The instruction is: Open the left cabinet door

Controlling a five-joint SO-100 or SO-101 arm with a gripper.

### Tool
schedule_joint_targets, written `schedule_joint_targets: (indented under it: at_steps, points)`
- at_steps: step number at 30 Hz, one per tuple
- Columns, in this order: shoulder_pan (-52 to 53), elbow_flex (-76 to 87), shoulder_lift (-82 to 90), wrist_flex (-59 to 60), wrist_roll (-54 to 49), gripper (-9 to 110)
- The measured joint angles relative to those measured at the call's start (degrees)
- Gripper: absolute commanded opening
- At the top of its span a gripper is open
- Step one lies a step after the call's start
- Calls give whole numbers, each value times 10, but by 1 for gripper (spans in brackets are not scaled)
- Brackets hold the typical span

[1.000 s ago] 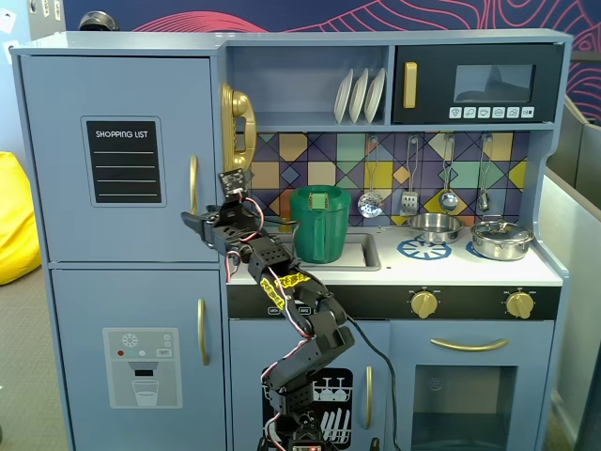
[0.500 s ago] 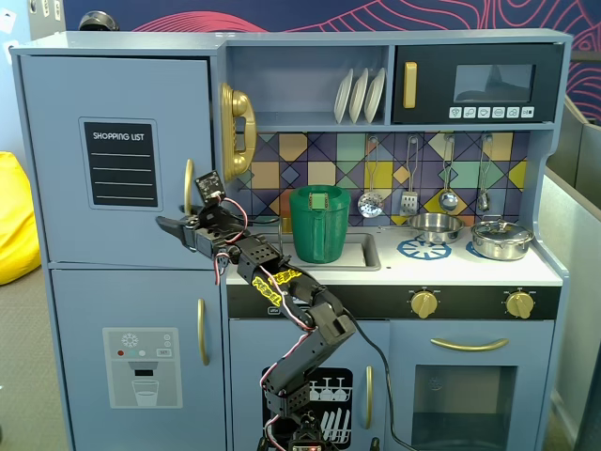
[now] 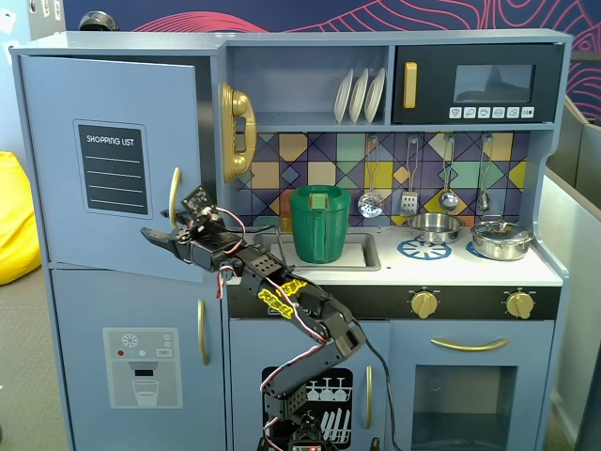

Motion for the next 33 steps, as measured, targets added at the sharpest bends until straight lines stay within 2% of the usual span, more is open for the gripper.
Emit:
schedule_joint_targets:
  at_steps: [9, 22, 26, 33]
  points:
    - [56, 24, 115, 70, -1, 13]
    - [250, 2, 179, 214, 69, 11]
    - [284, 0, 141, 216, 86, 11]
    - [256, 0, 98, 170, 60, 11]
